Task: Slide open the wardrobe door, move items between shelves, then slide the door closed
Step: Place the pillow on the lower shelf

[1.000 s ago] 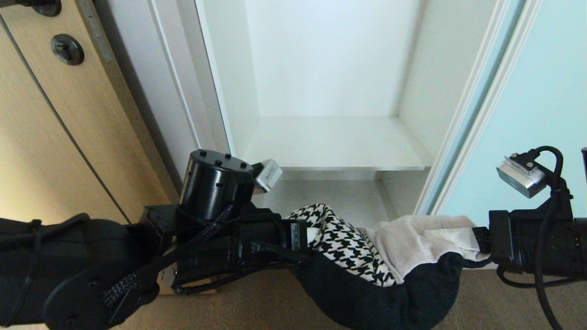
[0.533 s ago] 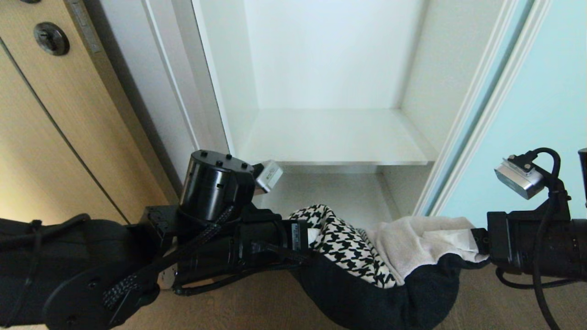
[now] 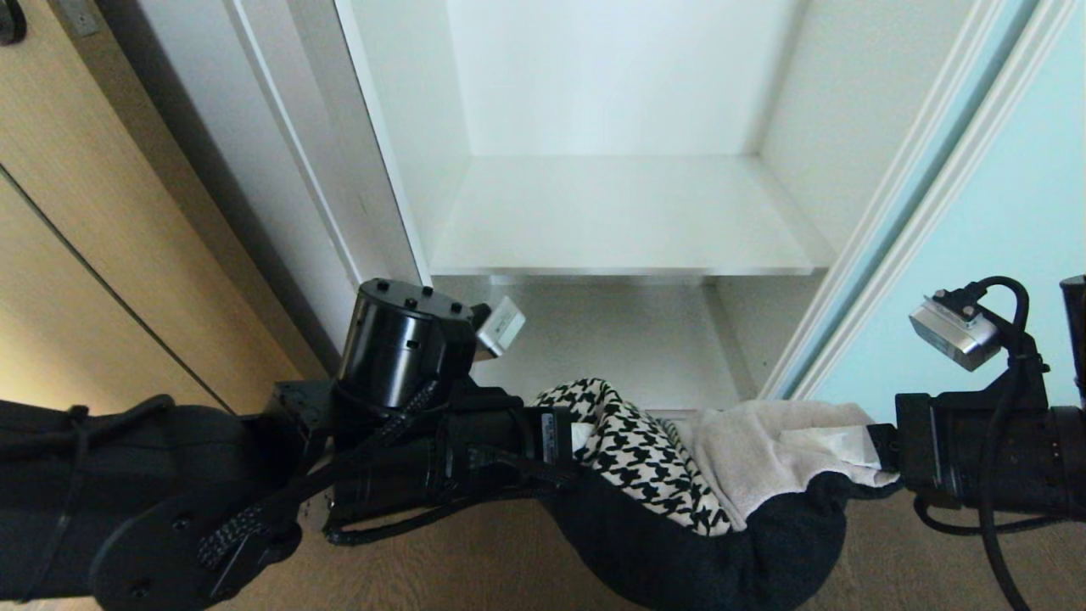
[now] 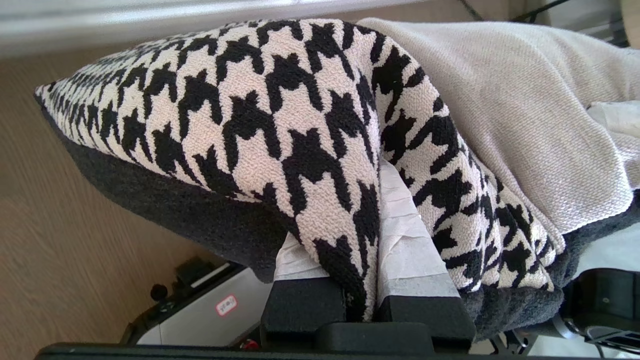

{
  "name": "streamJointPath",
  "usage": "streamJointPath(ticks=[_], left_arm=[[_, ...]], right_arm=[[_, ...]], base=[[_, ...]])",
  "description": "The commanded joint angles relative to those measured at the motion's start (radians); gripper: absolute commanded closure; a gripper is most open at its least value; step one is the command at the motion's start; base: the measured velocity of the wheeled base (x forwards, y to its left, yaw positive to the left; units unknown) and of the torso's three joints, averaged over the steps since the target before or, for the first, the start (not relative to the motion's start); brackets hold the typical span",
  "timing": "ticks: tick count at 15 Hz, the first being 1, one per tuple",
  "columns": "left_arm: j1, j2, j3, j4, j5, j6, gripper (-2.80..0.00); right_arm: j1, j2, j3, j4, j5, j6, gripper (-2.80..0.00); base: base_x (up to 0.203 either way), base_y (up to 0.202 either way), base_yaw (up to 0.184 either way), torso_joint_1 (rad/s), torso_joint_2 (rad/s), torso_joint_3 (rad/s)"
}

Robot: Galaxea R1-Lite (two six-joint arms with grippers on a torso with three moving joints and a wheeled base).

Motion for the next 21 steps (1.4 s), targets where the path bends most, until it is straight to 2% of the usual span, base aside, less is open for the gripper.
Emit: streamJointPath(ticks=[1, 9, 18, 21], left_arm=[[0.000, 0.009, 0.003, -0.003, -0.031, -0.005, 0.00], [0.005, 0.042, -0.008, -0.005, -0.049, -0.043, 0.00], [0.005, 0.043, -0.006, -0.003, -0.050, -0.044, 0.00], [0.005, 0.049, -0.008, -0.005, -0.072, -0.044, 0.00]], right_arm=[[0.000, 0.013, -0.003, -0.001, 0.003, 0.002, 0.00], [0.000, 0.032, -0.006, -0.004, 0.002, 0.002, 0.00], [0.000, 0.043, -0.008, -0.004, 0.003, 0.002, 0.00], [0.000, 0.043, -0.005, -0.004, 0.004, 0.002, 0.00]], base=[[0.000, 0.000, 0.000, 0.005, 0.00, -0.203], [0.000, 0.000, 0.000, 0.004, 0.00, -0.198], [0.000, 0.000, 0.000, 0.001, 0.00, -0.197], [0.000, 0.000, 0.000, 0.004, 0.00, -0.202]])
